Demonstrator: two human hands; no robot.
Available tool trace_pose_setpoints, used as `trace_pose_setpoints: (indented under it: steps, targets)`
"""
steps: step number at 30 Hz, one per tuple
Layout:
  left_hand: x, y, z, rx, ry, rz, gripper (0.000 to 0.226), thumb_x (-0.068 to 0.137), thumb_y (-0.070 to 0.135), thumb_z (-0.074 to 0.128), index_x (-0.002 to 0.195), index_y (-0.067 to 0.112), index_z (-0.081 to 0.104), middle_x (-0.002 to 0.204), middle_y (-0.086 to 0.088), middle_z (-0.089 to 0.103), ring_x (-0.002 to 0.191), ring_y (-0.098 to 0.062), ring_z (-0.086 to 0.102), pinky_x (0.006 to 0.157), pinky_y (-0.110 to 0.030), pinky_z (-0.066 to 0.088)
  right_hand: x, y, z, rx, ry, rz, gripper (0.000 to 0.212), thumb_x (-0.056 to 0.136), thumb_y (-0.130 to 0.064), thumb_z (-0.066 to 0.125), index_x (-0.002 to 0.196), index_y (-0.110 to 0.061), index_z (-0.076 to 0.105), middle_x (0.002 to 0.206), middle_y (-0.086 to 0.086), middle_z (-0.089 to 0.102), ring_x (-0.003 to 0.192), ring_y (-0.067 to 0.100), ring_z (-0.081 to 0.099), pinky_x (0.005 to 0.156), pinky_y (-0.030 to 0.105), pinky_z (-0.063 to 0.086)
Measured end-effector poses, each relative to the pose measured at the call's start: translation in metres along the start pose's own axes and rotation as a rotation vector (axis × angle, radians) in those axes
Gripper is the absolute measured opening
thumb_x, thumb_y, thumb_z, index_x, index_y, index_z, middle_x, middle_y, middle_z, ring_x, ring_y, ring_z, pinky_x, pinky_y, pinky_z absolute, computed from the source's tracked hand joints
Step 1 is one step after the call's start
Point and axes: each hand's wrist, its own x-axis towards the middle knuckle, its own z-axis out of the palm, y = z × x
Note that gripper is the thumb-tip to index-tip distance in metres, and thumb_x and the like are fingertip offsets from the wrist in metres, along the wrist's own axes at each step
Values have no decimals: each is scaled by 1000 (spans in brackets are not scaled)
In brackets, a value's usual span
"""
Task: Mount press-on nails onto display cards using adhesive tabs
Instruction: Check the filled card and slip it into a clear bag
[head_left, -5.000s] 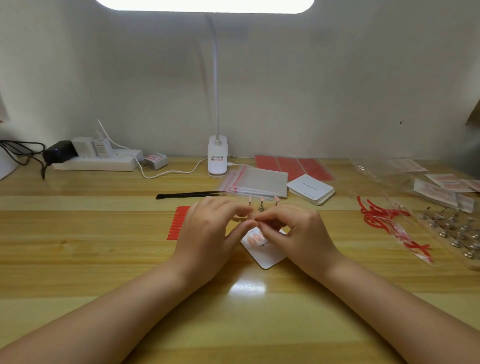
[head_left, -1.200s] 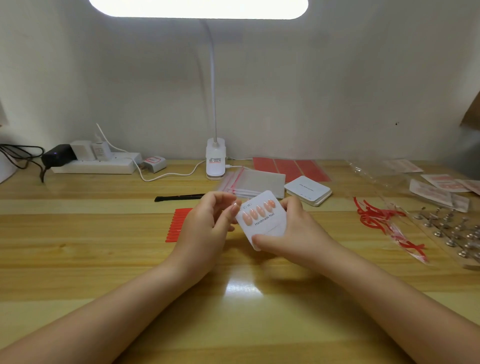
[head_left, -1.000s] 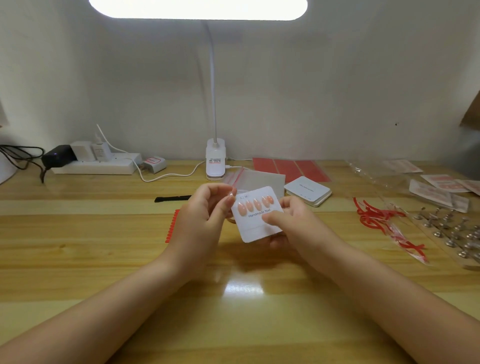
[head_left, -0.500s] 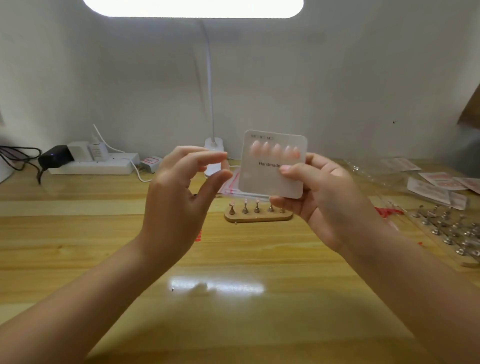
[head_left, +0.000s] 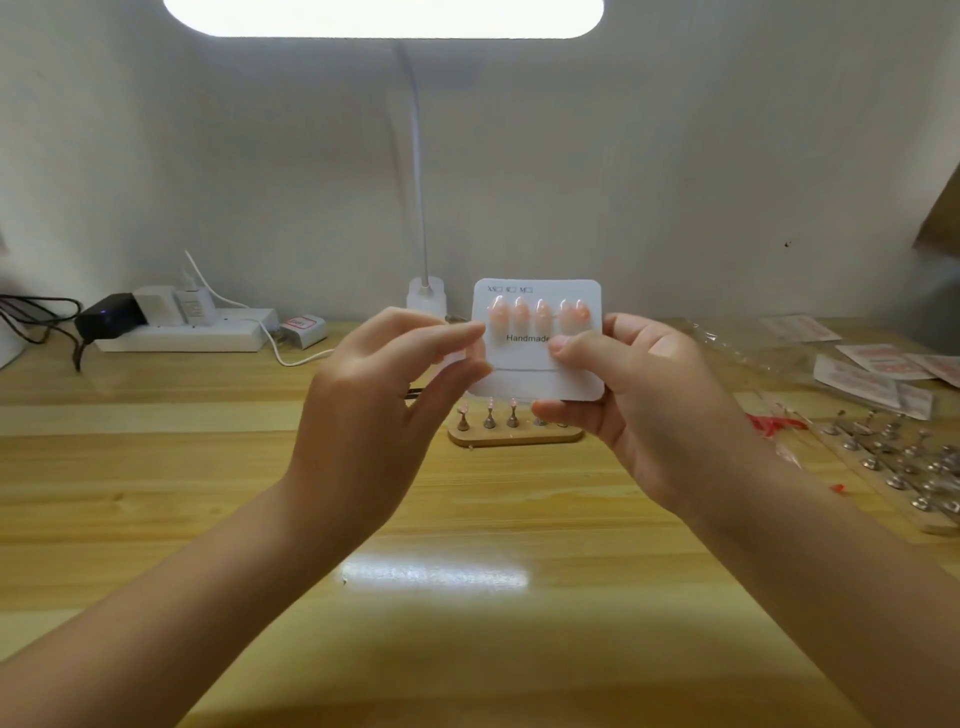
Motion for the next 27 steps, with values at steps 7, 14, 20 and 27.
trace_pose_setpoints:
  steps: [7,14,20,27]
  targets:
    - [0,0,-1,24,-58,-8,31,86,34,63,106,13,72,86,-2,57,76,-20,55,64,-41,51,-2,0,0,-49,0,-22,13,90,0,60,102,-4,64,90,11,73,71,23,73,52,24,55]
    - [1,0,-2,-6,-79,-9,28,85,36,63,108,21,68,85,0,56,77,-24,55,61,-46,50,-3,-1,1,-58,-7,-35,14,90,-1,61,103,-5,64,94,13,73,73,23,73,52,24,55]
    - [1,0,-2,17,-62,-17,30,83,37,66,104,18,72,85,1,57,78,-24,55,64,-44,49,-2,0,0,-30,-9,-25,14,90,-1,61,103,-4,64,92,13,73,71,23,73,51,24,55]
    - [0,3,-1,-44,-65,-76,39,78,38,70,111,21,64,86,-1,60,79,-25,58,65,-46,51,-1,3,-1,1,-30,0,14,90,-1,59,103,-5,64,85,7,74,70,20,73,51,24,54]
